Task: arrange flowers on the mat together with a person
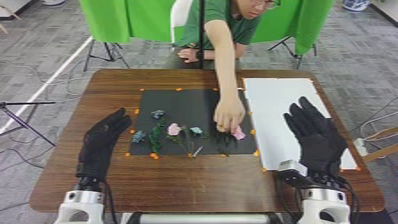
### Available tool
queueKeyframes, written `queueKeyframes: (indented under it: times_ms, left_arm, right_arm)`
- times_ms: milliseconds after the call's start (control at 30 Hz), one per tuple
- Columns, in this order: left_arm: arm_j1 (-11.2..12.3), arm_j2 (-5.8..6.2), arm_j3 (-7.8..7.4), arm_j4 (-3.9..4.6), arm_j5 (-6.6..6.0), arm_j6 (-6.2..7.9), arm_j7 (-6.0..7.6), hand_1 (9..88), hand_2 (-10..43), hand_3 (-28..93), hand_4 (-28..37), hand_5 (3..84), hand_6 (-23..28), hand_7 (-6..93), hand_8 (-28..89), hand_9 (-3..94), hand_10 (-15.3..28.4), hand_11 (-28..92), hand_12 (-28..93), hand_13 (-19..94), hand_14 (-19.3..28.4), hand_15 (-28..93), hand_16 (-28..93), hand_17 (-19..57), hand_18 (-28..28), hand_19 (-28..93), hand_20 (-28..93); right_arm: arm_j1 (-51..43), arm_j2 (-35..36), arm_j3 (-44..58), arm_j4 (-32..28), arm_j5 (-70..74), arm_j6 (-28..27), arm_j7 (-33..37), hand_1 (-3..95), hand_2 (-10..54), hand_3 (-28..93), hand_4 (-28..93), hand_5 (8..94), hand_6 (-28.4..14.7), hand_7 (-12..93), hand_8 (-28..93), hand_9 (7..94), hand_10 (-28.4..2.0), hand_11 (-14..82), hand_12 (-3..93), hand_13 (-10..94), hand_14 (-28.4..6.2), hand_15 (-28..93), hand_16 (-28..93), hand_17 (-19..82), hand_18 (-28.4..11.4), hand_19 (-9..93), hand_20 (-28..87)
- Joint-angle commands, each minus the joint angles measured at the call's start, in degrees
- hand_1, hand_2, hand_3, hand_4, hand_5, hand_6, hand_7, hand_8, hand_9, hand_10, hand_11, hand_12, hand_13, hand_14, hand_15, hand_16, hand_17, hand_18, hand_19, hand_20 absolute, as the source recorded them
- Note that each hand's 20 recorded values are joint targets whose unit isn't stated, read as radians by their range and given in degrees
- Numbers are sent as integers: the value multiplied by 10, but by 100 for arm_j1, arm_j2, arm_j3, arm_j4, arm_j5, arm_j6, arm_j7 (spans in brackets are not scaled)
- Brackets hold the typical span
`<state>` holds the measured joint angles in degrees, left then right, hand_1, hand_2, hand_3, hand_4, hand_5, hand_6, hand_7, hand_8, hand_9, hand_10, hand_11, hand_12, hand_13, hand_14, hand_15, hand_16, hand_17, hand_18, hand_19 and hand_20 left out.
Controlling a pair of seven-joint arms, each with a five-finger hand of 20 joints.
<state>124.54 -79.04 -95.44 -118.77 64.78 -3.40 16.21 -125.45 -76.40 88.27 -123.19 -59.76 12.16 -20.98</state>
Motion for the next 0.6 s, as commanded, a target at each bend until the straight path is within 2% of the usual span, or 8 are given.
queueKeyframes:
  times_ms: [33,100,167,233,367,400,467,600]
  left_arm:
    - [-49,-3,84,48,9,144,67,243,-43,685,-197,458,23,121,-60,436,125,127,148,338,159,93,37,43,125,31,167]
    - [-52,-6,116,56,2,204,126,243,-43,687,-198,459,23,123,-61,437,126,130,148,339,158,96,39,43,126,34,168]
    - [-201,-264,-104,54,165,-55,-51,245,-42,687,-199,460,23,123,-61,439,127,131,148,340,158,96,39,45,125,34,168]
    - [-357,-72,22,84,-32,319,-75,246,-42,687,-199,462,24,124,-62,441,127,133,148,345,158,98,38,46,125,34,168]
    - [-227,-89,-53,7,98,232,-180,247,-42,687,-200,463,24,124,-63,443,126,136,148,346,157,102,37,48,121,35,169]
    - [-313,-37,-66,62,105,129,-147,248,-41,686,-201,464,24,124,-63,443,126,136,147,346,157,102,37,48,122,35,170]
    - [-279,-16,27,78,27,386,-136,248,-40,685,-202,464,24,125,-62,443,126,138,147,346,157,102,36,48,122,35,170]
    - [-531,26,109,167,57,162,-68,248,-39,686,-201,466,25,127,-63,443,126,140,146,347,158,107,35,49,120,35,170]
  right_arm:
    - [25,76,-114,-24,-330,-184,-48,34,59,802,-213,441,-20,100,-101,435,-141,47,85,276,-93,88,79,154,-103,32,262]
    - [44,119,-148,-37,-313,-213,17,34,61,798,-213,446,-20,100,-101,441,-141,49,86,279,-94,89,78,154,-104,33,263]
    - [223,-60,-105,-63,-552,-318,392,35,65,793,-214,450,-20,101,-100,446,-143,50,87,283,-95,92,78,155,-105,33,263]
    - [330,52,-147,-86,-369,-326,587,35,69,788,-213,455,-21,102,-100,457,-145,53,89,289,-98,95,78,158,-106,36,264]
    - [390,240,-69,-79,-508,-464,882,38,74,781,-208,456,-22,99,-98,461,-146,53,91,290,-103,98,77,158,-108,40,265]
    - [333,253,-59,-130,-538,-390,782,40,74,780,-206,455,-22,99,-98,461,-146,53,92,291,-104,98,77,158,-108,40,265]
    - [377,255,-87,-73,-566,-275,830,43,75,776,-205,455,-23,98,-97,462,-147,53,93,293,-105,99,77,159,-110,44,265]
    - [374,309,-69,-87,-582,-286,697,46,75,776,-201,456,-24,98,-97,465,-150,53,94,296,-107,100,78,160,-110,48,265]
